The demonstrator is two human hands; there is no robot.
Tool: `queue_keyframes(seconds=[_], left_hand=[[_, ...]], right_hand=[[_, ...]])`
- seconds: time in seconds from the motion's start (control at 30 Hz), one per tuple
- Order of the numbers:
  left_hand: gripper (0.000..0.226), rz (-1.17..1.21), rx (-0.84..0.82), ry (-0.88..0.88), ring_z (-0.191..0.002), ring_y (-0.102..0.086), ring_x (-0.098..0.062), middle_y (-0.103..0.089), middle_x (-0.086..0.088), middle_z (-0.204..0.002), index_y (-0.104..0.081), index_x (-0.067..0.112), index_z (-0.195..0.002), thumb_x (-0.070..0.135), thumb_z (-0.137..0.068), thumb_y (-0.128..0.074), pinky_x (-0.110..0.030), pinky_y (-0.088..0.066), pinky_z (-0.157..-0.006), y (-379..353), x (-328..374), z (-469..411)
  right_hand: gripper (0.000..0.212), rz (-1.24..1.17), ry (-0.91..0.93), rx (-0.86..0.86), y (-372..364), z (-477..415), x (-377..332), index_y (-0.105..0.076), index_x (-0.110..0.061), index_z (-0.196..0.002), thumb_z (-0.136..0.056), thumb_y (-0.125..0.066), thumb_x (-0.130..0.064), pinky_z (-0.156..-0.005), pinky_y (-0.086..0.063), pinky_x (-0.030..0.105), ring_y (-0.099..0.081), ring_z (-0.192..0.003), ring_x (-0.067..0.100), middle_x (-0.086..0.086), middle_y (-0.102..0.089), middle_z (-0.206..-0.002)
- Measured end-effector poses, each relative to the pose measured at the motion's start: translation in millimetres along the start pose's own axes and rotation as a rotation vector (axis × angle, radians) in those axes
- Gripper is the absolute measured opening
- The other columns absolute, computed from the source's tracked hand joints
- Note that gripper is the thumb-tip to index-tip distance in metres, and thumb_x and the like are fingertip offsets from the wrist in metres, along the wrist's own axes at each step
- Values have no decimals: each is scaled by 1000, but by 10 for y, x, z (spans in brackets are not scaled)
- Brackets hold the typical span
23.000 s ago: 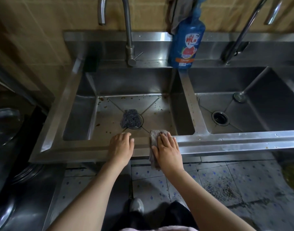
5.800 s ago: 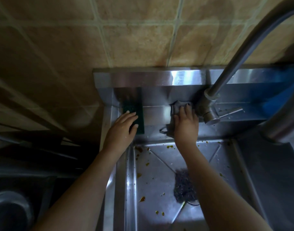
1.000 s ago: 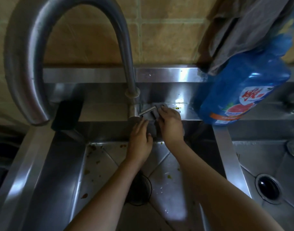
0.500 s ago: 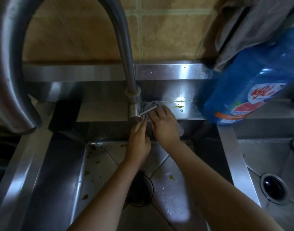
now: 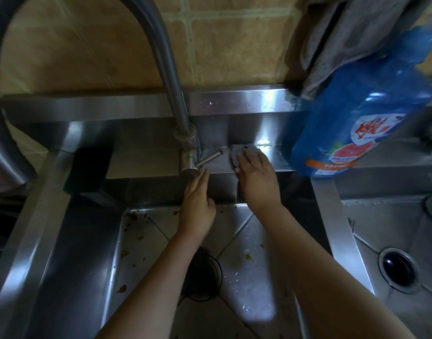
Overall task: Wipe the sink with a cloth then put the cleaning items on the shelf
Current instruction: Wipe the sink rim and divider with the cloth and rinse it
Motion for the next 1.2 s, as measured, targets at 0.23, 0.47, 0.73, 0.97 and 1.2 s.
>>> queue_keyframes(seconds=[0.23,0.47,0.73,0.97,1.2], left_hand=[[72,41,-53,11,-140,-15,-15,-18,7,-154,-23,20,-145,-6,-82,-47,-19,-15,-107,3,-7,2],[74,85,-89,-28,-139,-17,-16,-21,1,-153,-25,15,-144,-9,-79,-49,-11,-9,-105,34,22,-8],[77,-24,-71,-16,-140,-14,-20,-16,5,-155,-21,20,-146,-5,-79,-48,-16,-10,-104,15,11,-2],[77,-16,-67,-2,-141,-10,-19,-12,9,-155,-18,22,-146,-2,-80,-50,-23,-17,-107,-7,18,23],[79,-48,-101,-42,-142,-7,-21,-7,9,-156,-13,23,-147,-1,-81,-50,-23,-12,-107,-11,-21,21]], right_hand=[[60,32,-188,-13,-14,33,80,-22,-15,-147,-92,-46,-18,-119,-11,39,-7,-145,27,4,-14,-157],[49,-59,-31,-35,-161,-80,-553,-27,-19,-146,-98,-32,-26,-118,-11,35,-7,-145,25,2,-19,-156],[57,23,-51,-45,-49,-55,-96,-23,-15,-147,-92,-39,-15,-118,-12,35,-10,-145,23,3,-18,-156],[59,12,-237,34,136,63,394,-34,-9,-141,-84,-52,-11,-114,-23,40,-24,-138,33,12,-27,-150],[61,0,-315,67,96,57,307,-28,-11,-144,-88,-50,-14,-118,-14,39,-13,-143,30,7,-21,-154]])
Point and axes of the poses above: each hand's wrist, its own z-axis away from the middle knuckle, its own y-axis out of the back of the hand, x = y × z, the point moved 5 cm from there along -z, towards the middle knuckle
